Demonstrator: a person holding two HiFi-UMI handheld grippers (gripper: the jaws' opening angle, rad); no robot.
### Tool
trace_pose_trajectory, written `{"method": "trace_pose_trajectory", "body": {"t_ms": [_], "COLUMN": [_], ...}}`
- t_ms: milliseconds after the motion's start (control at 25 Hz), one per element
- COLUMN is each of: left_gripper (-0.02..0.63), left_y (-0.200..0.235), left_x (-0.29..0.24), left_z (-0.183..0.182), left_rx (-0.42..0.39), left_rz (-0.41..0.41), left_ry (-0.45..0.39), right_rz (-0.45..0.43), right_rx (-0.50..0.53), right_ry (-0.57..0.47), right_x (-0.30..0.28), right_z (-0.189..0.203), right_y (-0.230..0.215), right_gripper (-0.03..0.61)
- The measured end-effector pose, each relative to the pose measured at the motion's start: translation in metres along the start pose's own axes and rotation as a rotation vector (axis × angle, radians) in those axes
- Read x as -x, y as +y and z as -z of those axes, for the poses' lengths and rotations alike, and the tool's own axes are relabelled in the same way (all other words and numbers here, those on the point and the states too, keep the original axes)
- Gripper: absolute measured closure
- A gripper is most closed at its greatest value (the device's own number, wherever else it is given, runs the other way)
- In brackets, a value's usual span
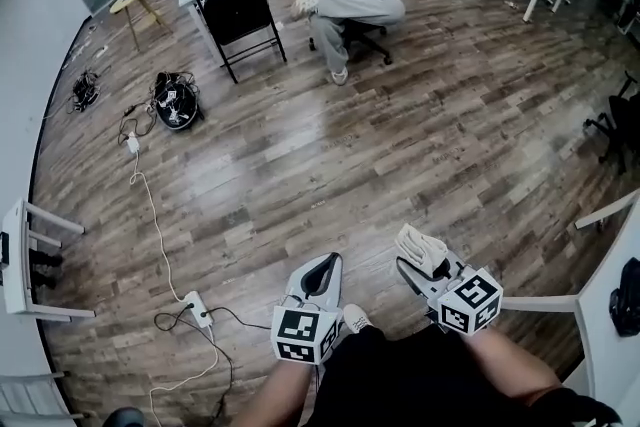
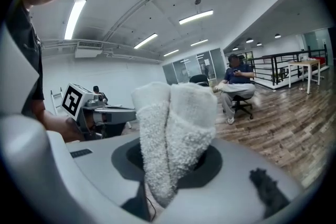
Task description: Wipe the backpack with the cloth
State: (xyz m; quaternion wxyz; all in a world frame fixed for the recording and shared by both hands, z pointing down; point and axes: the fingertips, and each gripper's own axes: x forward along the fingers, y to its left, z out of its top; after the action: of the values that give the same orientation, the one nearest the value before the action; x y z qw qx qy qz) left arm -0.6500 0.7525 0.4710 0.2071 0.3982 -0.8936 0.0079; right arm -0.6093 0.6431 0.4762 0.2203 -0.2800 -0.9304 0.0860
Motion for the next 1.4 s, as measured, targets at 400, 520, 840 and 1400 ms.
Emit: {"method": "trace_pose_trajectory", "body": {"t_ms": [400, 520, 840, 1400], "left_gripper": [0.607, 0.607, 0.607, 0.607], "left_y": [-0.072, -0.105, -0.209, -0.363], "left_x": [-0.016, -0.017, -0.023, -0.01], "left_z": [0.003, 0.005, 0.021, 0.056], "left_rx": [-0.025, -0.028, -0.059, -0.103], "left_rz": [0.054, 0.065, 0.125, 0.212], "left_ry": [0.002, 0.0, 0.006, 0.016], "right_rz": [0.048, 0.057, 0.106, 0.194], "right_rx": [-0.023, -0.03, -0.053, -0.089], "right_ry": [-0.035, -0.038, -0.064, -0.111], "right_x": [0.069, 0.1, 0.195, 0.342], "right_z": [0.017, 0.029, 0.066, 0.131], "right_y": [-0.019, -0.023, -0.035, -0.041], "right_gripper": [0.477, 0.477, 0.478, 0.477]}}
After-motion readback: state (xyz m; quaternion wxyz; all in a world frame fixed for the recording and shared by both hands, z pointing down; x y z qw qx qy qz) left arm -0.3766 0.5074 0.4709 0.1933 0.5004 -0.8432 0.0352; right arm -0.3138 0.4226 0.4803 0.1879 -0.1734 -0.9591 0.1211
